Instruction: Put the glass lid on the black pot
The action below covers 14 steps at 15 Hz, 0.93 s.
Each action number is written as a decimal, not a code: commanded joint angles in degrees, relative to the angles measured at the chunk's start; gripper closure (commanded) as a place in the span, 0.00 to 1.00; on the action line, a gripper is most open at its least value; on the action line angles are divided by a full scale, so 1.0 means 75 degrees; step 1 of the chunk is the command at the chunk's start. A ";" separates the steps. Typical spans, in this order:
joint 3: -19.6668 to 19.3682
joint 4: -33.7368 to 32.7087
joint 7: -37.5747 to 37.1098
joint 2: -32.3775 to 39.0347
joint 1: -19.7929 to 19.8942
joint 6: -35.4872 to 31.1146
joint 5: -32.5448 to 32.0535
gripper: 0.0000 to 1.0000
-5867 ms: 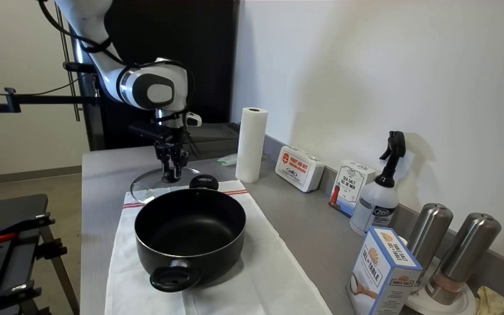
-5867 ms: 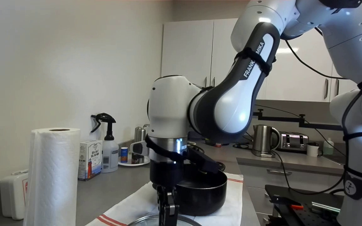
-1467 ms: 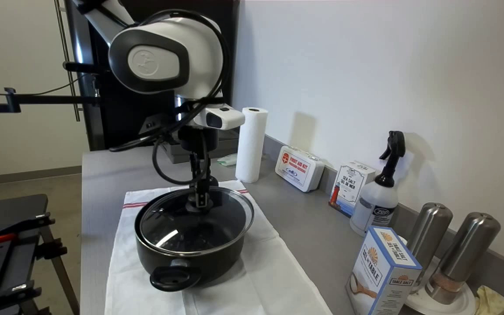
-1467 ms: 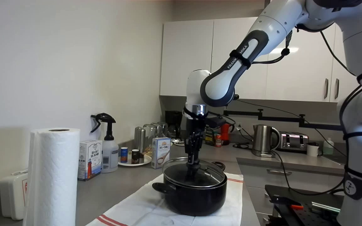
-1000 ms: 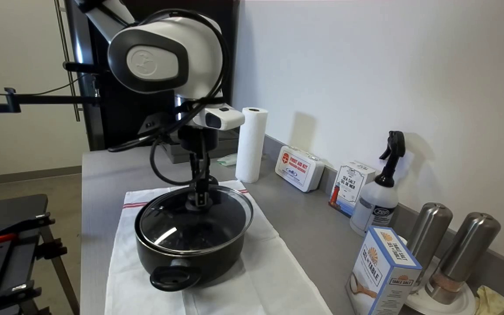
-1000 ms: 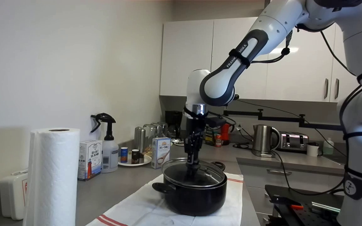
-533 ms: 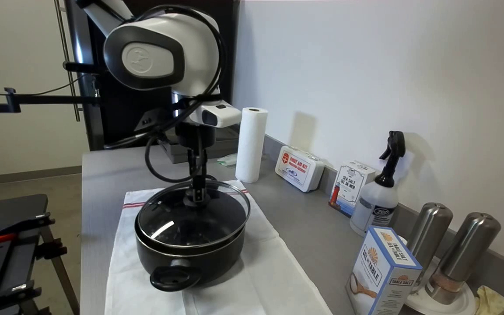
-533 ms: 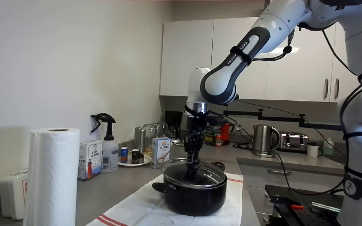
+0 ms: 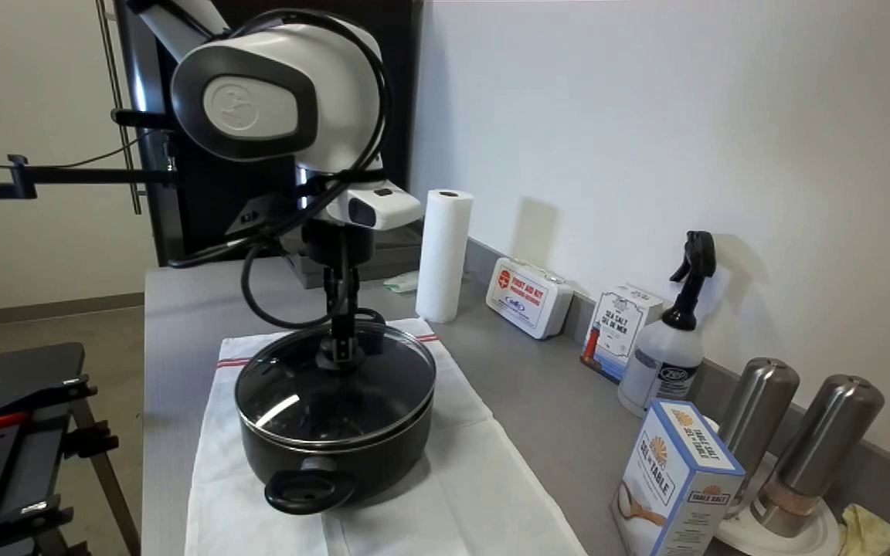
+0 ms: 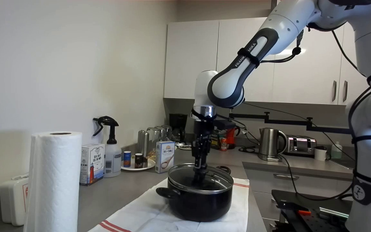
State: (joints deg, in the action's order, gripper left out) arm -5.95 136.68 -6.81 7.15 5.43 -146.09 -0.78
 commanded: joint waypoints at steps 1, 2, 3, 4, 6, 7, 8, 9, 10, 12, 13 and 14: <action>-0.0026 0.0240 0.0126 -0.0302 0.0047 -0.0188 0.0153 0.75; -0.0031 0.0245 0.0123 -0.0298 0.0053 -0.0196 0.0148 0.75; -0.0030 0.0246 0.0132 -0.0290 0.0056 -0.0223 0.0148 0.75; -0.0026 0.0253 0.0140 -0.0287 0.0058 -0.0244 0.0156 0.75; -0.0008 0.0266 0.0178 -0.0299 0.0055 -0.0235 0.0193 0.75; 0.0010 0.0254 0.0222 -0.0302 0.0056 -0.0189 0.0247 0.75; 0.0016 0.0248 0.0216 -0.0303 0.0051 -0.0158 0.0257 0.75; 0.0023 0.0239 0.0209 -0.0307 0.0041 -0.0104 0.0262 0.75; 0.0028 0.0240 0.0213 -0.0313 0.0036 -0.0090 0.0262 0.75; 0.0038 0.0212 0.0219 -0.0301 0.0030 0.0009 0.0265 0.75; 0.0053 0.0195 0.0276 -0.0284 0.0039 0.0053 0.0335 0.75; 0.0045 0.0190 0.0259 -0.0274 0.0037 0.0051 0.0310 0.75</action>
State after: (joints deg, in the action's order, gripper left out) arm -5.95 137.29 -6.68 7.11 5.67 -147.01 -0.30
